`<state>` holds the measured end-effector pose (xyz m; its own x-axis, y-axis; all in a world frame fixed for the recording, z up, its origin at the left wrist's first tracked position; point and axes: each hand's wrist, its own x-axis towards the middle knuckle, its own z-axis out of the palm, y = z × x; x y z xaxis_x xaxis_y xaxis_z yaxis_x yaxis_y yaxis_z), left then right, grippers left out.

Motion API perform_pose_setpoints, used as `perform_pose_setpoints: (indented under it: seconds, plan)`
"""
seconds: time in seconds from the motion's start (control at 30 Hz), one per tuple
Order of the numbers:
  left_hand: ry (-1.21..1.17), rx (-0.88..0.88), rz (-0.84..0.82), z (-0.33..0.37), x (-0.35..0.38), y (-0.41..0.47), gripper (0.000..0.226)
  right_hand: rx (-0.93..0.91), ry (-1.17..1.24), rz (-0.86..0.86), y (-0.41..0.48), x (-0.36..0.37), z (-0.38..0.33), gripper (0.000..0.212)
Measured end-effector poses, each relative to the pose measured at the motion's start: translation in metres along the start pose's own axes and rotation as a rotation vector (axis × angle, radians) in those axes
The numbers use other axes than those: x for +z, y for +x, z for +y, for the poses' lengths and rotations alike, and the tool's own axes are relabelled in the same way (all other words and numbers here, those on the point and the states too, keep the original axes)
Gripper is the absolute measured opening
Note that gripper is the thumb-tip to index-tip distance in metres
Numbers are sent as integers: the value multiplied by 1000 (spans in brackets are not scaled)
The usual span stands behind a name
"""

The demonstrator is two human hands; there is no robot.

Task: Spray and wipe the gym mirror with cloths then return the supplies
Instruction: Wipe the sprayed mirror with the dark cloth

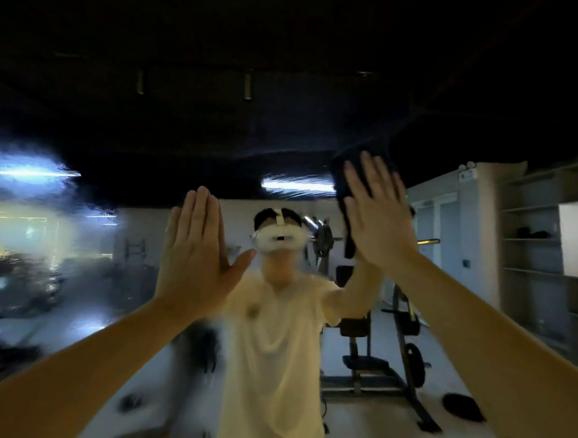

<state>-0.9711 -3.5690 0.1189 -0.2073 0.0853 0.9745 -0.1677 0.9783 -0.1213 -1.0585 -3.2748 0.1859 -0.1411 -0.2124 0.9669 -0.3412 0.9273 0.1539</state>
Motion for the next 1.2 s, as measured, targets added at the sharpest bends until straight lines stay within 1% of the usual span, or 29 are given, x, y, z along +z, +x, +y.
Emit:
perform_pose_setpoints:
  seconds: [0.07,0.13,0.27,0.33,0.5,0.7,0.8,0.83,0.87,0.93,0.97,1.03,1.2]
  plan:
    - [21,-13,6,4,6,0,106,116,17,15,-11,3,33,59]
    - [23,-10,5,3,9,-1,107,238,36,41,-26,6,49,59]
    - [68,8,-25,1,5,-1,109,415,104,90,-37,10,25,61]
    - [65,29,-34,-5,1,0,109,428,119,94,-33,12,0,61]
    - [14,124,-9,-32,-20,-3,101,189,89,72,-24,17,-80,61]
    - [-64,123,15,-65,-33,-32,94,-32,132,35,-23,25,-173,61]
    - [-85,132,29,-74,-34,-47,82,-181,180,-37,-36,23,-209,63]
    - [-116,127,63,-75,-36,-50,75,-270,172,-59,-43,23,-215,63]
    - [-147,110,95,-75,-37,-54,73,-374,146,-72,-51,24,-213,62]
    - [-187,74,127,-70,-38,-61,79,-556,84,-80,-66,25,-193,58]
    - [-191,68,126,-67,-37,-63,79,-601,58,-86,-72,25,-177,58]
    - [-162,73,90,-57,-29,-68,77,-592,0,-93,-75,25,-142,59]
    - [-85,91,30,-18,-3,-71,87,-337,-65,-82,-79,18,-63,60]
